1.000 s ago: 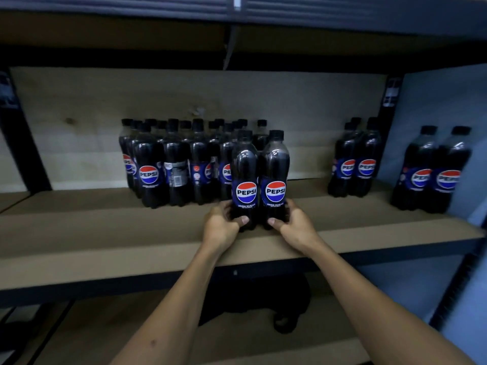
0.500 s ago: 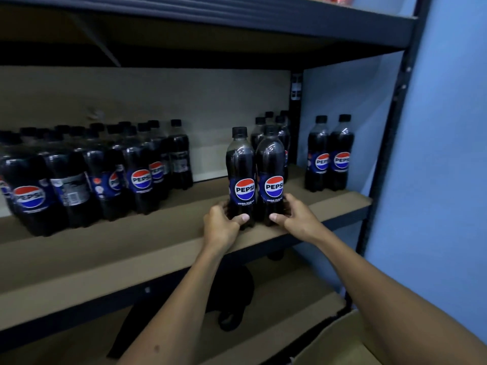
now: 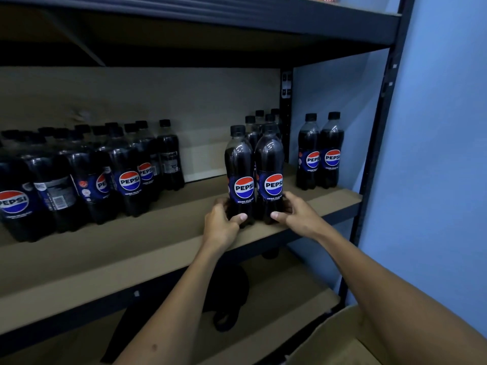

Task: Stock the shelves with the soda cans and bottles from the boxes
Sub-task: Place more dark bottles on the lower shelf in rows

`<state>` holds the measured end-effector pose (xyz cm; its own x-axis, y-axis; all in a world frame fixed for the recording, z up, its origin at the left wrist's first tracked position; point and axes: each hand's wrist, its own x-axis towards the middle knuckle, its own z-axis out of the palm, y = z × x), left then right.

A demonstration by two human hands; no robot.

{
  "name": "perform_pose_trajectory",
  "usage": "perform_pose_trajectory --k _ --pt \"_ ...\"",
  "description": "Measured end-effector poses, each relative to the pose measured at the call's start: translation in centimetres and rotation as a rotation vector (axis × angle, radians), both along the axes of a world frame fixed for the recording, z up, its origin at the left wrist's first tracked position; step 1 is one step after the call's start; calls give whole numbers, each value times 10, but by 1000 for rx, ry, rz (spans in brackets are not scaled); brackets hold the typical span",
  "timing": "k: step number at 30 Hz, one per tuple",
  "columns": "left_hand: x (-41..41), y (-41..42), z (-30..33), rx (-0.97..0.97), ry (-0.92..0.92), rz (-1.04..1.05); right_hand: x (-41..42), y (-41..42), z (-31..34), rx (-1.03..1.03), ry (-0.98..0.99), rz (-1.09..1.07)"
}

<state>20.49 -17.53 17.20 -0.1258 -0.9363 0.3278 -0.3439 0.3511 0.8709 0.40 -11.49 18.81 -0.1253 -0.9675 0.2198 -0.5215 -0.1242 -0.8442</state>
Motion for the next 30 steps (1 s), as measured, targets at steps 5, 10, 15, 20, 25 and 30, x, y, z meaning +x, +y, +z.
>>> perform_pose_trajectory --k 5,10,15,20,25,30 --pt "3 -6 -4 25 28 -68 1 -1 -2 -14 -10 -19" --pt "2 -11 -7 33 36 -95 6 -7 -10 -67 -14 -81" --pt "2 -13 -10 33 59 -88 7 -8 -11 -72 -29 -85" --pt "2 -13 -11 40 85 -95 5 -9 -11 -66 -17 -85" --pt "2 -12 -11 36 98 -97 3 -8 -10 -49 2 -74" --pt "2 -11 -11 33 91 -82 4 -9 -10 -51 -9 -76"
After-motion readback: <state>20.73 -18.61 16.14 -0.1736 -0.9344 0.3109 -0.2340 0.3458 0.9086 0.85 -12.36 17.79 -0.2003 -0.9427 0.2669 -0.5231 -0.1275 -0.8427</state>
